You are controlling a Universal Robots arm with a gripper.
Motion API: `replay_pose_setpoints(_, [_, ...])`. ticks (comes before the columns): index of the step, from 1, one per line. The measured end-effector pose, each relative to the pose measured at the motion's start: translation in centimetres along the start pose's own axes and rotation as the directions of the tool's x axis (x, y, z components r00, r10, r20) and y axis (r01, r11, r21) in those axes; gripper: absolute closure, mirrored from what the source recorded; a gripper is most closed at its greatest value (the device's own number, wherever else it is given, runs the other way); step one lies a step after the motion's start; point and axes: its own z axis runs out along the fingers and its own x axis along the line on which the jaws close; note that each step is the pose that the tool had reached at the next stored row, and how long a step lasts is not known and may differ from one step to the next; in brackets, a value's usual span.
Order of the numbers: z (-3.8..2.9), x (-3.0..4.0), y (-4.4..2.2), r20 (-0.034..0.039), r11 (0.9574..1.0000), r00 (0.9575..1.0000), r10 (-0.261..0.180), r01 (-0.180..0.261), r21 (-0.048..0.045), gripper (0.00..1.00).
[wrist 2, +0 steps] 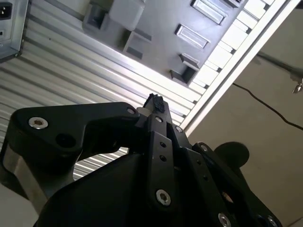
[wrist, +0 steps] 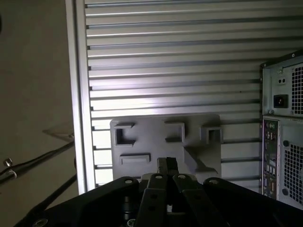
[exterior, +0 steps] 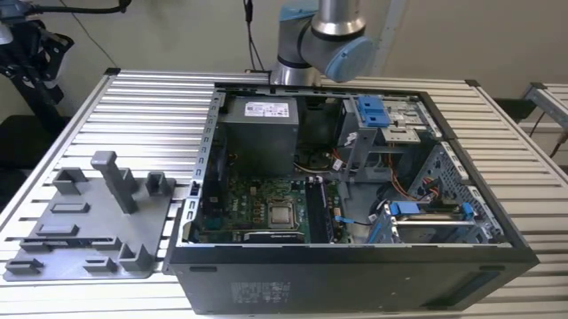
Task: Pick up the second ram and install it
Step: 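Reach for the second ram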
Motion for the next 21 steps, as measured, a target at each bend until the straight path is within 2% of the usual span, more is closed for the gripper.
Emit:
replay_pose_setpoints(7, [0.02, 0.03, -0.02, -0.0001, 1.0, 1.0, 0.0, 0.0, 0.0, 0.89])
replay_pose_setpoints(10, [0.05, 0.01, -0.29, -0.0004, 1.0, 1.0, 0.0, 0.0, 0.0001, 0.89])
replay_pose_setpoints(14, [0.1, -0.05, -1.27, -0.0002, 1.0, 1.0, 0.0, 0.0, 0.0, 0.89])
replay_pose_setpoints(21, [0.23, -0.17, -3.37, -0.0003, 1.0, 1.0, 0.0, 0.0, 0.0, 0.89])
